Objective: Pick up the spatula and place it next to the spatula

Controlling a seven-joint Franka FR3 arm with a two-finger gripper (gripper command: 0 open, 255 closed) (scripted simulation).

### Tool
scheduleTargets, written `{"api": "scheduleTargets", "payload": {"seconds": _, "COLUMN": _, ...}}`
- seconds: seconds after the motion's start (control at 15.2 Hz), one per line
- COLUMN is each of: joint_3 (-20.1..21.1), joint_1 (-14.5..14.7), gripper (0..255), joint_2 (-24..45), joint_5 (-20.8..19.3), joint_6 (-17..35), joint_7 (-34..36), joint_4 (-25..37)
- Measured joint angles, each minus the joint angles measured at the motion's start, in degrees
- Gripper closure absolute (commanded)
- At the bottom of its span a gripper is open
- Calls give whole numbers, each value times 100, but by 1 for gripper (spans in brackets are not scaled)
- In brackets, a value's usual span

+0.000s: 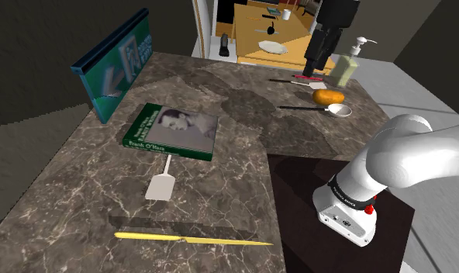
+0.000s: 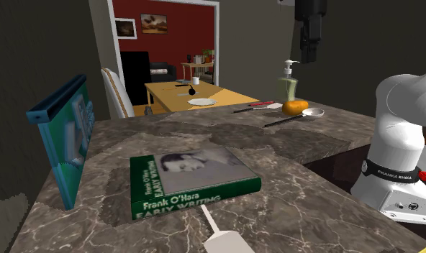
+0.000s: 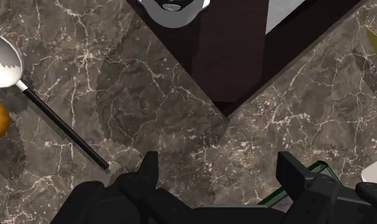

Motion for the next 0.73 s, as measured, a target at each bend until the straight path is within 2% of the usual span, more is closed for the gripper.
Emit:
{"api": "scheduleTargets", "payload": {"seconds": 0.2, "joint_3": 178, "joint_1": 0, "gripper": 0, "joint_2": -68, "joint_5": 126, "joint_6": 118, "joint_7": 266, "joint_4": -133}}
{"api": "scheduleTargets", "payload": {"seconds": 0.53, "joint_3": 1015, "joint_1": 45, "gripper": 0, "joint_2": -141, "joint_5": 710, "joint_6": 705, "joint_7": 1426, "joint_4": -556}}
{"api": "scheduleTargets", "payload": {"seconds": 0.73, "joint_3": 1528, "joint_1": 32, "gripper": 0, "joint_2": 28, "joint_5": 1016, "joint_6": 1077, "joint_7": 2121, "joint_4": -605}}
